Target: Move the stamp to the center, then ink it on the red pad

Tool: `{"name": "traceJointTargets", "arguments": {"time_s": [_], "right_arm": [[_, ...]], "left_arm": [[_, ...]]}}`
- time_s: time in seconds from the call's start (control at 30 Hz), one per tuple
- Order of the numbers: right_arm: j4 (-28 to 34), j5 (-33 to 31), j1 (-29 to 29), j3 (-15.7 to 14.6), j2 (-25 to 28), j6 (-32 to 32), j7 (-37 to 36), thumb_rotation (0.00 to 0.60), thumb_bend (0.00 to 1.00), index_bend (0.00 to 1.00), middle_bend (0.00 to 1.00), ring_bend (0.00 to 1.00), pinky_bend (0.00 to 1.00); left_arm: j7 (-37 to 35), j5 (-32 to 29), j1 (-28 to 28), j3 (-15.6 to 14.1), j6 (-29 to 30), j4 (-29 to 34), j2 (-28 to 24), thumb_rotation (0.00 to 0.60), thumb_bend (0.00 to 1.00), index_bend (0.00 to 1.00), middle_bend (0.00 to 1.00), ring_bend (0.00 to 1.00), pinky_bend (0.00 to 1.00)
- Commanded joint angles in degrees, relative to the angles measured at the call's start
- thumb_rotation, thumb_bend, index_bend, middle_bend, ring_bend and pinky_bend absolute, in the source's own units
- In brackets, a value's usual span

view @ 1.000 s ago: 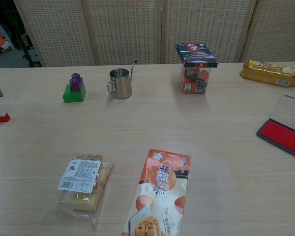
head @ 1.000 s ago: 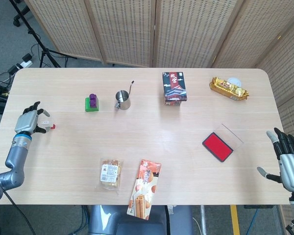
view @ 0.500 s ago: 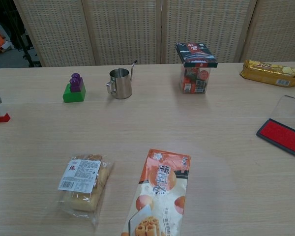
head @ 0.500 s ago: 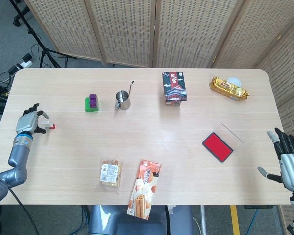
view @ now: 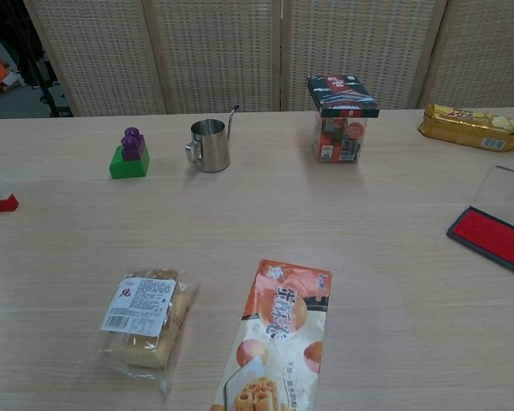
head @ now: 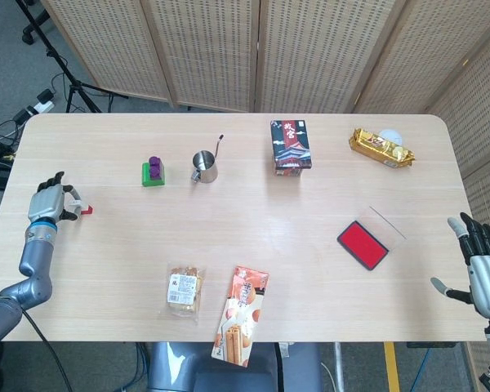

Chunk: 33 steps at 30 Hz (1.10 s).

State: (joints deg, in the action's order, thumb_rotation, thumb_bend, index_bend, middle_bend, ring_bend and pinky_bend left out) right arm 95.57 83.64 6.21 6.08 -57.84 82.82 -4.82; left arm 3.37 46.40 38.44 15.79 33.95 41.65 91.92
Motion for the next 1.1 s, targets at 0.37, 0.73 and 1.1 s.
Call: {"name": "traceJointTargets", "arguments": {"time_s": [0.37,0.73,1.1], "right_arm": [[0.41,0.37,-0.28,-0.11,0.68,0.41,-1.39,0.6,0.0,0.0,0.0,0.0,0.0],[0.27,0.54,-0.42,-0.07,1.59,0.5,-4.01,0.6,0.0,0.0,0.0,0.0,0.0],[-0.2,0.1,-0.28,0.09,2.6,-0.3,-7.48,0.6,0.0,0.0,0.0,0.0,0.0]], "left_arm": [[6.04,2.26,-1.25,2.3,12.92,29.62,-12.05,0.6,0.39,0.54,0.0,0.0,0.0],[23.82,-5.1,7.65,3.63,20.78,47.26,-8.42,0.6,0.39,0.54,0.0,0.0,0.0],[37.5,-16.03,19.67,4.37,25.2,43.07,5.53,0.6,0.39,0.54,0.0,0.0,0.0]]}}
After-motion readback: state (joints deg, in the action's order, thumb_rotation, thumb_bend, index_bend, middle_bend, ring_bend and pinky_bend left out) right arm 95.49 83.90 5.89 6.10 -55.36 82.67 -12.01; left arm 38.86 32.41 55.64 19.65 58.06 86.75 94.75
